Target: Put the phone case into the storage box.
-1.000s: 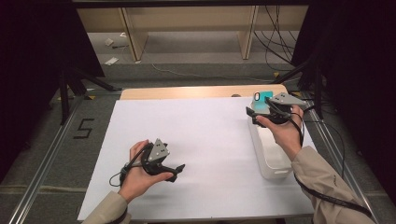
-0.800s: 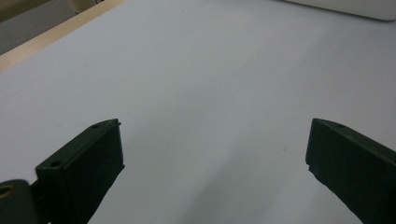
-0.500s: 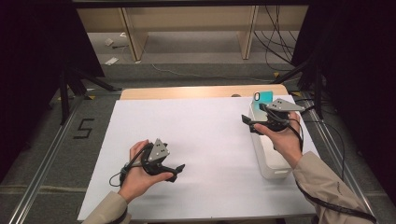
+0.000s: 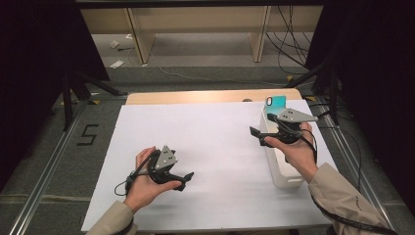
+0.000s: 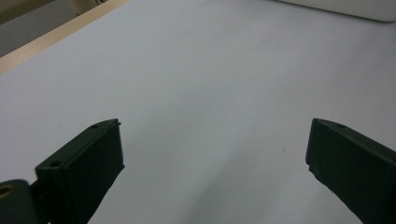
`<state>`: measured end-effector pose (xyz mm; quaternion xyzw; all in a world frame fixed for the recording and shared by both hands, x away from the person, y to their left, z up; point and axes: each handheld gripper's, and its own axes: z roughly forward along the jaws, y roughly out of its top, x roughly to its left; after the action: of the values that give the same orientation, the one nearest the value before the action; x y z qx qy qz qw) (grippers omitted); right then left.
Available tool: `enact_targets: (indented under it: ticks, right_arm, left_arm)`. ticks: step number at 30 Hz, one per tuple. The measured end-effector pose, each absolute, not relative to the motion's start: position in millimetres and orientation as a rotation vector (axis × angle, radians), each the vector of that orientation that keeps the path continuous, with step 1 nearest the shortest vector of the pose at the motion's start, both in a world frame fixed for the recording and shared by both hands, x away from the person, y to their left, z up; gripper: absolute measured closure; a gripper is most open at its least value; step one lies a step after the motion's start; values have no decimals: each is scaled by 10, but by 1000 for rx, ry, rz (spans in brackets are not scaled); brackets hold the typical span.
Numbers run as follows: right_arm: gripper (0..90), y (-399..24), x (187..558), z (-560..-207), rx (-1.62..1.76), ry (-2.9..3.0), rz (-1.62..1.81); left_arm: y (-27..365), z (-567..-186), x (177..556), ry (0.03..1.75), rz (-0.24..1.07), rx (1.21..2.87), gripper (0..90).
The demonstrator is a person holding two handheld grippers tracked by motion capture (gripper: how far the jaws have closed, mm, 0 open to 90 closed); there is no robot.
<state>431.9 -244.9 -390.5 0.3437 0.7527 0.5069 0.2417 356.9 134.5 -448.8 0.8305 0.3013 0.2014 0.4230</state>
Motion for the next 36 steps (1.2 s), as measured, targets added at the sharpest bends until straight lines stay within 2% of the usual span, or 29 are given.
enact_targets:
  ticks: [36]
  right_arm:
    - [163,-2484,3944,-3950,868,2176,1439]
  left_arm:
    - [1343,-4492,3569,758,502,2076,32]
